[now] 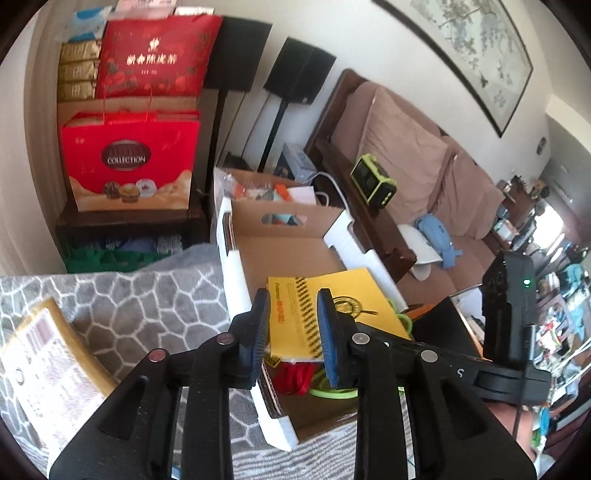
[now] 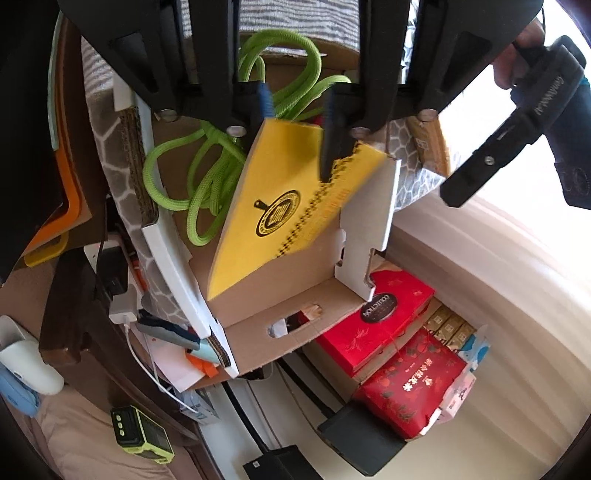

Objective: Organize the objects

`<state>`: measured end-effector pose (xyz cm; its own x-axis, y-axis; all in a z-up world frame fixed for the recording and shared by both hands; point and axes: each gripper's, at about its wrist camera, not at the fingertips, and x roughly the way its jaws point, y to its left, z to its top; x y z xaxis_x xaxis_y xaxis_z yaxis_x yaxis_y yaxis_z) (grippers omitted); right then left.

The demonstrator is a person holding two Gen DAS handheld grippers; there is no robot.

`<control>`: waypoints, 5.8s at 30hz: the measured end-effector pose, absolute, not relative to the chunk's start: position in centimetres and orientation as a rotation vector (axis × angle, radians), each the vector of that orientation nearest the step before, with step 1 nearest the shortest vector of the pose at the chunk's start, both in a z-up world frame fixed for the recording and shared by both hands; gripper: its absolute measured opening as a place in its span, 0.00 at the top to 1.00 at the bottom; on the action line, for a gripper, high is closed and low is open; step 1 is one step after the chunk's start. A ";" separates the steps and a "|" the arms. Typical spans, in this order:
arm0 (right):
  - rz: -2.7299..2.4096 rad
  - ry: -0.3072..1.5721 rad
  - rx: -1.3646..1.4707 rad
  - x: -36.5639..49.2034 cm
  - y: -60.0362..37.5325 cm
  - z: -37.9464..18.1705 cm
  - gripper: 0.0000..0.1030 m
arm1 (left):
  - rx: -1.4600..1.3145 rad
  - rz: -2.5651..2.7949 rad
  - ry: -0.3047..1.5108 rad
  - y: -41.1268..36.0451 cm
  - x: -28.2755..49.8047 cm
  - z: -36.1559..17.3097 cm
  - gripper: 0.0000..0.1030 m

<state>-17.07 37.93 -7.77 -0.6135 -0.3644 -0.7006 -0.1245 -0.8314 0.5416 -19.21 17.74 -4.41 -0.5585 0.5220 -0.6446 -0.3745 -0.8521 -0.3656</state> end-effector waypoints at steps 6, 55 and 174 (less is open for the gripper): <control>-2.643 -0.754 1.301 -15.1 37.8 -5.1 0.48 | -1.007 2.381 -0.168 17.1 -16.9 -1.8 0.76; -2.741 -0.715 1.107 2.6 38.3 0.5 0.16 | -1.087 2.376 0.002 10.6 -5.5 -1.5 0.08; -2.066 -0.508 1.275 -11.2 18.5 -12.8 0.58 | -1.540 2.648 -0.242 -6.7 -3.7 -15.1 0.00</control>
<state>-11.21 18.54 -12.80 -0.3163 -0.6999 -0.6404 0.3234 -0.7142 0.6207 -3.67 -6.71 -15.10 -0.4958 0.1377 -0.8574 0.0202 -0.9853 -0.1699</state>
